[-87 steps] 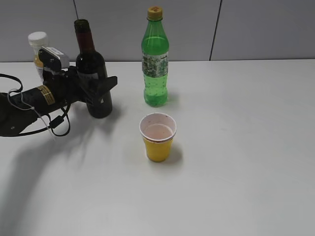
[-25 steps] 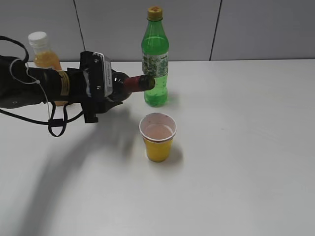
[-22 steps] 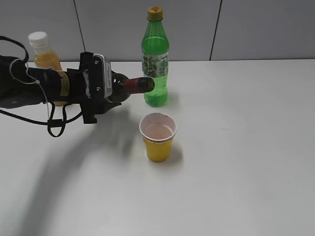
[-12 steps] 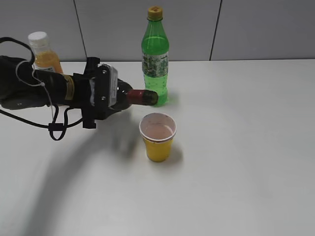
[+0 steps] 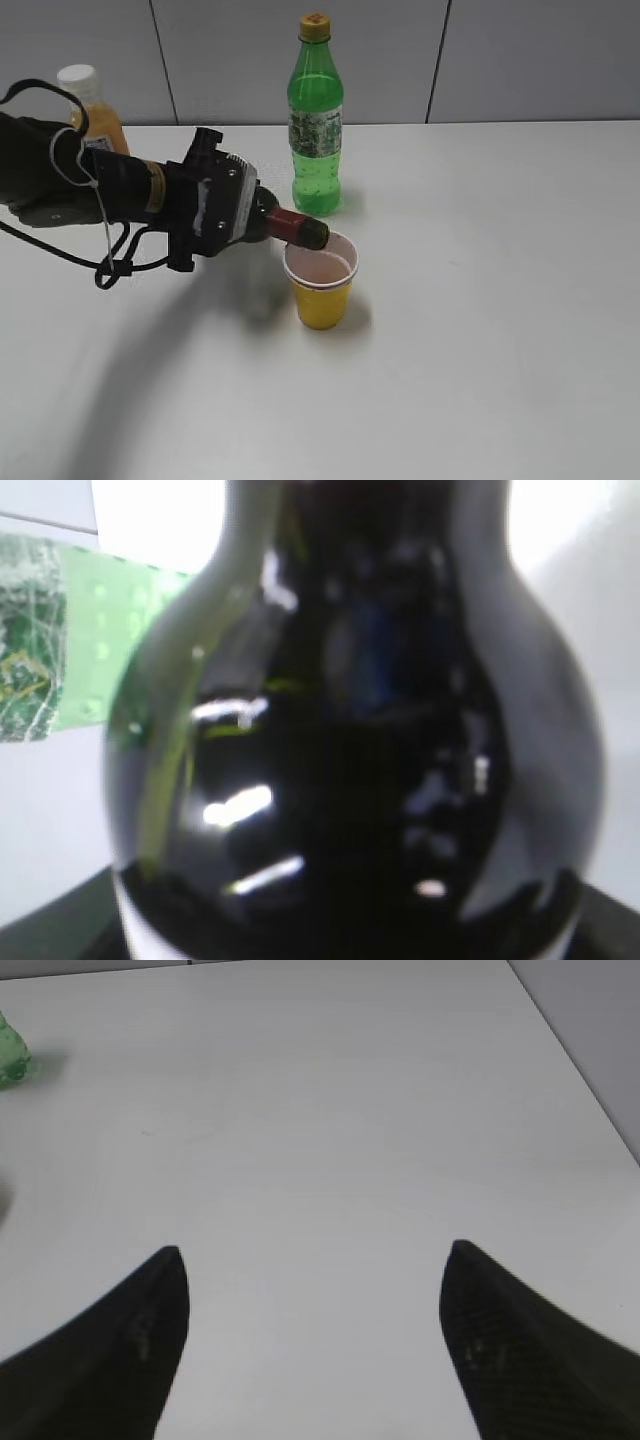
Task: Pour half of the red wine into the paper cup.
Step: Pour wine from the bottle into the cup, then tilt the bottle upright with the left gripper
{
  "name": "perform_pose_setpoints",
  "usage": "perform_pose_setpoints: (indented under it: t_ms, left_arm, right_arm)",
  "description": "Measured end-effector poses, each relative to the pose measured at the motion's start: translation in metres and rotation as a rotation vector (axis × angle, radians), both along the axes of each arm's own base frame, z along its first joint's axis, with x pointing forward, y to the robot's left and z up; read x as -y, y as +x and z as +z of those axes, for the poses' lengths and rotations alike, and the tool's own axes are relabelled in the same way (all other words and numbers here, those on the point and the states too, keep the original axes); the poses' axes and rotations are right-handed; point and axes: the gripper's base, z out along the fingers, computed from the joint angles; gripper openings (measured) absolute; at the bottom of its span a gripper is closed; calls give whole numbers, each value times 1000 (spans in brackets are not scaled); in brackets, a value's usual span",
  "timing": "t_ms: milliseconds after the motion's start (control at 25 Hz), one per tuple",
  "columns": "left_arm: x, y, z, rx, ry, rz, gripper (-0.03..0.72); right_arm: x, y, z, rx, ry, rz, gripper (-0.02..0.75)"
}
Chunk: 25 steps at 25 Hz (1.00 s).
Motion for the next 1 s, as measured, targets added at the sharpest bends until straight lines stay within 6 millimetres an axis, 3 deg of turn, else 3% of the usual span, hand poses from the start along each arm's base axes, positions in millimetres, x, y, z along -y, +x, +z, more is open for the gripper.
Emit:
perform_pose_setpoints:
  t_ms: [400,1000]
  left_arm:
    - [0,-1,2,7,36,-3,544]
    - [-3,-2,22,85,96,-33,544]
  right_arm:
    - [0,0,0,0,0,0,589]
    - [0,0,0,0,0,0,589]
